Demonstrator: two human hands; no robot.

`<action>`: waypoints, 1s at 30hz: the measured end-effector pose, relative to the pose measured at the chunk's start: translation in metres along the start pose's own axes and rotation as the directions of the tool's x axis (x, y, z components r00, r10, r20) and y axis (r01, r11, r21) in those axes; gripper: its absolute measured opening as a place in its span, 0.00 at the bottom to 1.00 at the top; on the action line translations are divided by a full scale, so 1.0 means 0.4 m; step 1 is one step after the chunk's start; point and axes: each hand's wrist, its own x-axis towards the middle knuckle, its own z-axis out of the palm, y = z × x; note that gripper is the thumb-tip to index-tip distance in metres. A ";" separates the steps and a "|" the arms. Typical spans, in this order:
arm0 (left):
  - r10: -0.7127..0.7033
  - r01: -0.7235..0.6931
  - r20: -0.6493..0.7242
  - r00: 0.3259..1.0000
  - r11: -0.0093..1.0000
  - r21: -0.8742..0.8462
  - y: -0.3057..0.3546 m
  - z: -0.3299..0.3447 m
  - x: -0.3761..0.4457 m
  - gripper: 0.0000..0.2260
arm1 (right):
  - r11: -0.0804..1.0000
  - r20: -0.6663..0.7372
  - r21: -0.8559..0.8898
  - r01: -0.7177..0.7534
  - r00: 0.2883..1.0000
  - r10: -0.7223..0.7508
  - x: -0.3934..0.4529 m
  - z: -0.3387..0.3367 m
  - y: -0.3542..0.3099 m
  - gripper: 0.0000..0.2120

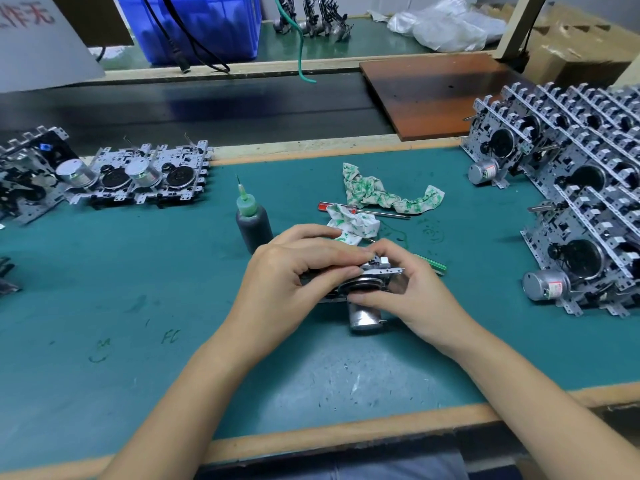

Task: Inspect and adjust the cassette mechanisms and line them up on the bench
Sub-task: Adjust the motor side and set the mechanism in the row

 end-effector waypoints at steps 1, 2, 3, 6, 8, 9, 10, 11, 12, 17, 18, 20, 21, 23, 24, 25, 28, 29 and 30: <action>0.002 -0.002 0.004 1.000 1.000 -0.003 0.000 -0.001 0.001 0.10 | 1.000 0.005 -0.008 0.002 1.000 -0.002 -0.002 0.001 -0.003 0.14; 0.004 -0.004 0.007 1.000 1.000 -0.002 0.000 -0.002 0.003 0.10 | 0.999 0.008 -0.039 0.006 1.000 -0.006 -0.005 -0.001 -0.005 0.14; 0.005 -0.005 0.010 1.000 1.000 0.002 -0.001 -0.002 0.004 0.10 | 0.993 0.001 -0.115 0.015 1.000 -0.015 -0.010 -0.008 -0.004 0.16; -0.004 0.004 0.006 1.000 1.000 0.006 -0.003 0.000 0.005 0.09 | 0.814 -0.090 -0.581 0.032 0.991 -0.103 -0.042 -0.037 0.001 0.20; -0.006 0.006 -0.006 1.000 1.000 0.004 -0.004 0.003 0.003 0.09 | 0.594 -0.140 -0.804 0.025 0.963 -0.230 -0.072 -0.044 0.006 0.19; -0.005 0.005 -0.011 1.000 1.000 0.005 -0.004 0.004 0.002 0.09 | 0.499 -0.129 -0.866 0.032 0.950 -0.284 -0.083 -0.042 0.010 0.20; -0.004 0.004 -0.015 1.000 1.000 0.007 -0.004 0.004 0.002 0.09 | 0.417 -0.096 -0.908 0.049 0.943 -0.320 -0.090 -0.042 0.014 0.21; -0.002 0.002 -0.016 1.000 1.000 0.010 -0.005 0.005 0.002 0.09 | 0.352 -0.060 -0.934 0.068 0.939 -0.339 -0.093 -0.042 0.017 0.21; 0.000 0.000 -0.018 1.000 1.000 0.012 -0.005 0.004 0.002 0.09 | 0.309 -0.035 -0.948 0.078 0.939 -0.343 -0.094 -0.044 0.016 0.21; 0.013 -0.012 -0.017 1.000 1.000 0.013 -0.003 0.002 0.003 0.09 | 0.307 0.005 -0.947 0.095 0.960 -0.281 -0.082 -0.058 -0.011 0.21; 0.011 -0.011 -0.017 1.000 1.000 0.016 -0.002 0.002 0.003 0.09 | 0.290 0.030 -0.950 0.114 0.960 -0.277 -0.081 -0.057 -0.012 0.22; 0.000 0.001 -0.013 1.000 1.000 0.017 0.001 0.000 0.005 0.09 | 0.264 0.066 -0.954 0.140 0.960 -0.270 -0.072 -0.061 -0.024 0.24; 0.001 -0.001 -0.007 1.000 1.000 0.017 0.004 -0.001 0.006 0.09 | 0.284 0.059 -0.949 0.136 0.962 -0.265 -0.065 -0.065 -0.036 0.24; 0.014 -0.014 -0.003 1.000 0.999 0.030 0.008 -0.006 0.002 0.11 | 0.389 0.002 -0.915 0.112 0.962 -0.273 -0.051 -0.072 -0.069 0.25; 0.007 -0.006 -0.016 1.000 0.999 0.045 0.009 -0.011 -0.003 0.12 | 0.451 -0.038 -0.886 0.105 0.954 -0.297 -0.042 -0.072 -0.087 0.24; -0.011 0.014 -0.045 0.999 0.997 0.075 0.009 -0.017 -0.009 0.13 | 0.498 -0.071 -0.860 0.109 0.941 -0.329 -0.035 -0.067 -0.103 0.23; -0.031 0.071 -0.145 0.989 0.958 0.280 0.009 -0.043 -0.026 0.11 | 0.362 0.028 -0.911 0.200 0.903 -0.428 -0.004 -0.039 -0.139 0.20; -0.026 0.076 -0.149 0.988 0.938 0.340 0.011 -0.051 -0.029 0.09 | 0.263 0.119 -0.933 0.243 0.903 -0.413 0.009 -0.029 -0.148 0.20; -0.021 0.073 -0.140 0.990 0.922 0.381 0.014 -0.059 -0.030 0.08 | 0.181 0.206 -0.941 0.284 0.910 -0.359 0.022 -0.021 -0.156 0.21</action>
